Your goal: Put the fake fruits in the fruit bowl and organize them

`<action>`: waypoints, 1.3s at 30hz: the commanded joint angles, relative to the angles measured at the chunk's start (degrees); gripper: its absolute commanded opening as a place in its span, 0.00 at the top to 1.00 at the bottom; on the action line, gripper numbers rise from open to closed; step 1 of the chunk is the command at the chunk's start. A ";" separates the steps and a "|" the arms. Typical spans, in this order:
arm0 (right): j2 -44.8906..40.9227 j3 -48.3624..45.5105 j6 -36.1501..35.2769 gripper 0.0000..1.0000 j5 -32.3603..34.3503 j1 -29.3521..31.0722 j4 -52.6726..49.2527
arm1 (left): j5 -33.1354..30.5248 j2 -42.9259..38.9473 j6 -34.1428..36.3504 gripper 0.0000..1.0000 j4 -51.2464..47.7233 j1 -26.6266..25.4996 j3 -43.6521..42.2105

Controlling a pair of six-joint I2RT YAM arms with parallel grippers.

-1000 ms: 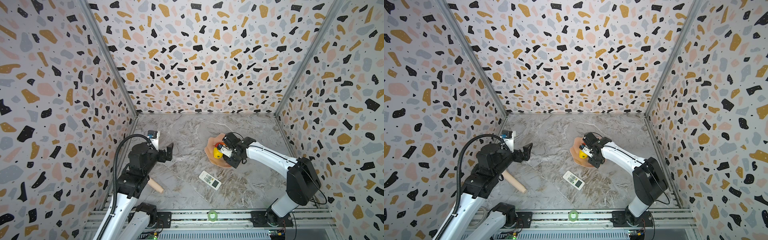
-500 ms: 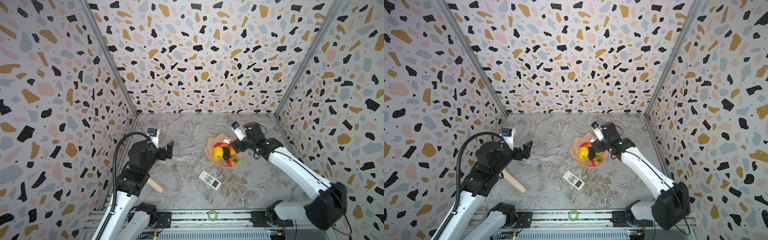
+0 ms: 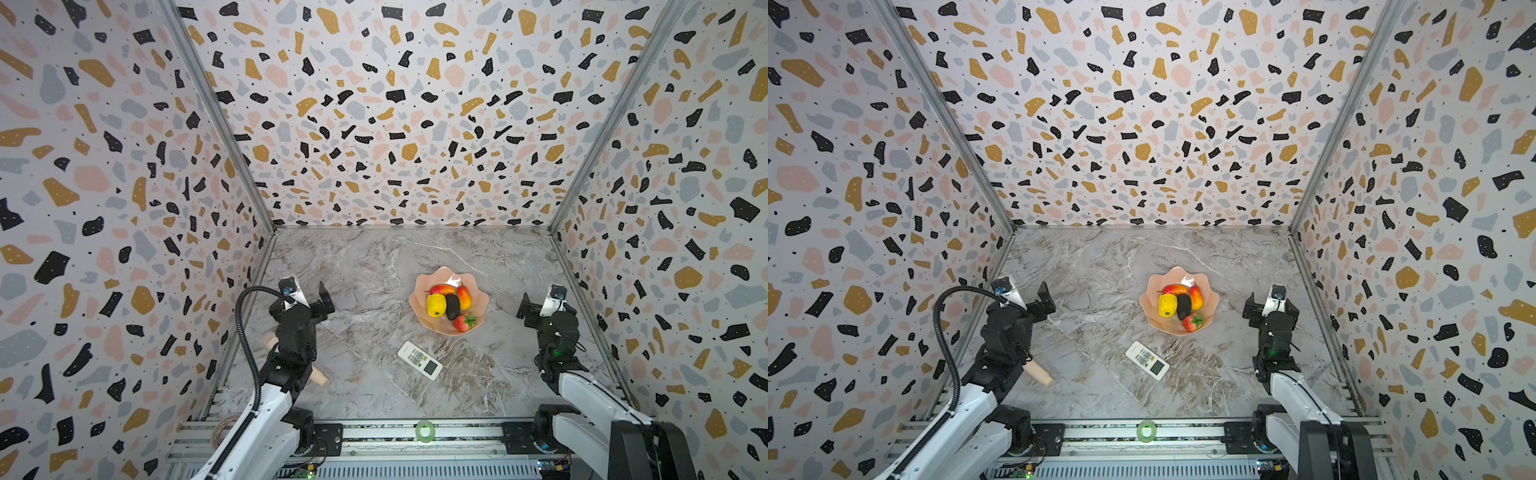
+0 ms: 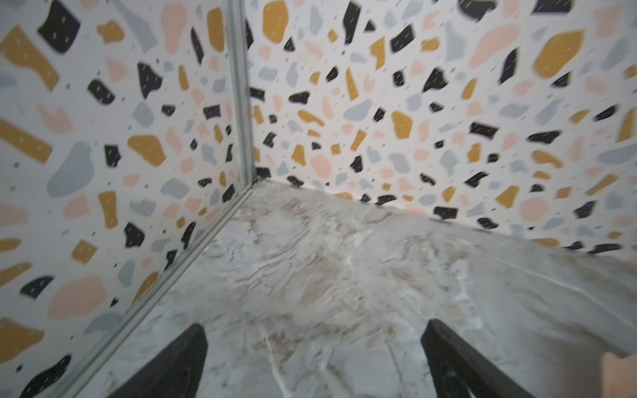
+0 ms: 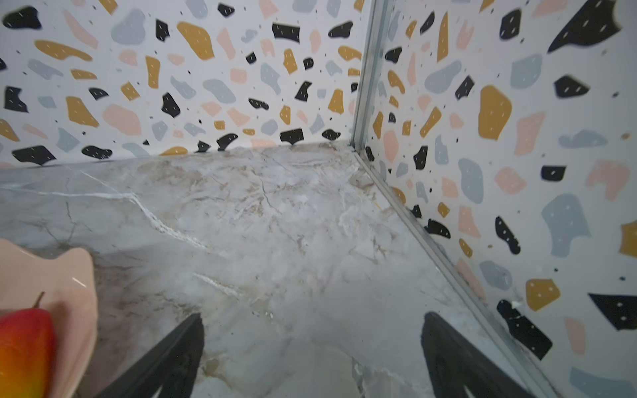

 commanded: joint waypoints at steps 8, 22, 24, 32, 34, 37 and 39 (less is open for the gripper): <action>24.33 8.21 -3.55 0.01 11.03 9.46 16.90 | -13.71 14.28 10.67 0.00 38.37 0.33 -12.65; 24.40 -1.31 -5.35 0.01 1.44 8.03 34.17 | -2.60 39.20 7.55 0.00 55.07 6.16 -9.87; 24.99 0.08 -4.24 0.01 0.23 6.75 32.69 | -2.40 39.60 7.59 0.00 56.43 6.16 -10.26; 24.58 -0.17 -4.16 0.01 -0.34 6.34 30.94 | -2.33 38.22 7.56 0.00 51.60 6.08 -8.90; 24.94 0.85 -3.56 0.01 -2.04 5.39 29.42 | -2.34 37.91 7.53 0.00 50.75 6.07 -8.73; 24.36 0.44 -3.73 0.01 -2.40 5.29 29.43 | -2.37 37.92 7.53 0.00 51.16 6.07 -8.91; 24.67 0.43 -3.77 0.01 -2.12 5.37 30.12 | -2.48 37.85 7.55 0.00 51.27 6.07 -8.99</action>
